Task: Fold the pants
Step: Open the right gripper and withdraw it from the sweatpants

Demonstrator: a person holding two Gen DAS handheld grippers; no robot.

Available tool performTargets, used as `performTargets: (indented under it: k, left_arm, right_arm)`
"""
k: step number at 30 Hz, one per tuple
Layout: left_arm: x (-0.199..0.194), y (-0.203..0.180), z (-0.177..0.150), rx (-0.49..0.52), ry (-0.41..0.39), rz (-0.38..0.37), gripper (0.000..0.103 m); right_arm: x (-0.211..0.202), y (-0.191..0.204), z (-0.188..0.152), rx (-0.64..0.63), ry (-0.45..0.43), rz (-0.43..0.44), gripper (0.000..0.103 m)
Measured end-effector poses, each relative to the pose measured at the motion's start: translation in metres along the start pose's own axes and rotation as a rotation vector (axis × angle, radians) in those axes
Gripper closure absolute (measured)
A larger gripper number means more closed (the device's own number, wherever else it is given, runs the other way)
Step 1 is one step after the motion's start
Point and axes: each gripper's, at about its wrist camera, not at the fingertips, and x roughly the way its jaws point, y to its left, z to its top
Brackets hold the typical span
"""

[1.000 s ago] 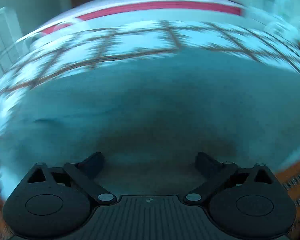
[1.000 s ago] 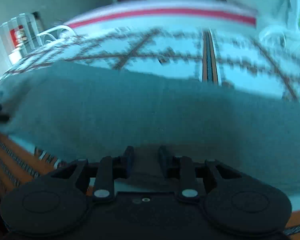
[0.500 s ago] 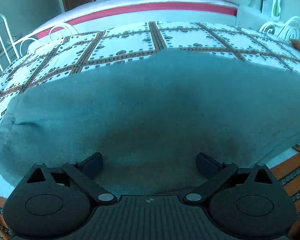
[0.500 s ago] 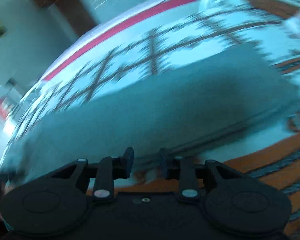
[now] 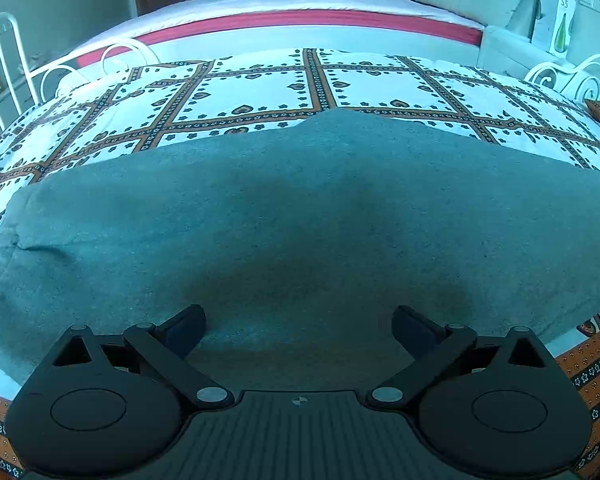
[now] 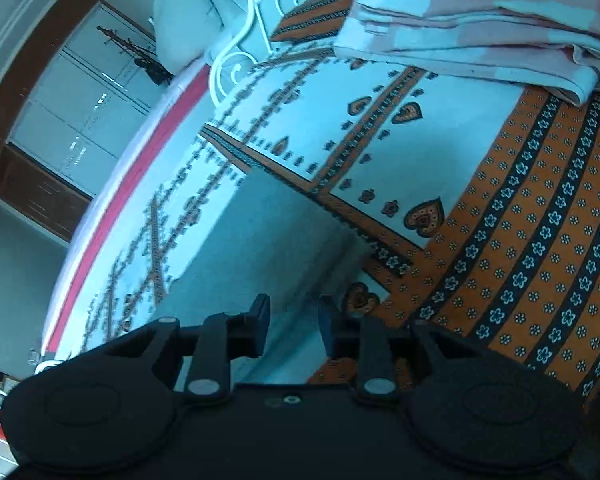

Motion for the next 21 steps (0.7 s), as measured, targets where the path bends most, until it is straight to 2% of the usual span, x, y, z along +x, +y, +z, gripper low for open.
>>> performTargets:
  k: [2,5,8,10,11,15,18,19,20,21]
  left_arm:
    - [0.000,0.000,0.000,-0.001,0.000,0.000,0.004]
    - [-0.001,0.002,-0.001,-0.009,0.002,0.003,0.004]
    - [0.000,0.002,-0.002,-0.009,0.004,0.003,0.004]
    - [0.000,0.002,-0.002,-0.007,0.006,0.003,0.004]
    - [0.000,0.001,-0.002,-0.007,0.006,0.001,0.004]
    - [-0.001,0.003,-0.004,-0.012,0.006,-0.001,0.004]
    - [0.000,0.003,-0.004,-0.011,0.008,-0.001,0.004]
    - [0.000,0.003,-0.004,-0.011,0.009,0.001,0.004]
    - [-0.001,0.003,-0.004,-0.013,0.009,0.002,0.004]
    - [-0.001,0.003,-0.004,-0.014,0.008,0.002,0.004]
  right_arm:
    - [0.001,-0.004,0.001,0.014,0.007,-0.001,0.083]
    - [-0.006,0.000,-0.001,-0.004,-0.026,0.009,0.083]
    - [0.007,0.001,0.005,0.005,0.000,0.004,0.084]
    - [0.014,0.001,0.005,0.012,0.008,0.001,0.091]
    - [0.014,0.002,0.006,-0.001,0.003,0.003,0.103]
    - [-0.009,0.015,0.003,-0.076,-0.072,0.043,0.103]
    - [0.001,0.005,0.001,-0.047,-0.016,-0.021,0.102]
    - [0.005,0.001,0.003,-0.025,0.005,-0.037,0.098]
    - [0.004,-0.002,0.003,0.000,0.006,-0.027,0.098]
    - [-0.001,-0.004,0.002,0.017,-0.012,-0.011,0.089]
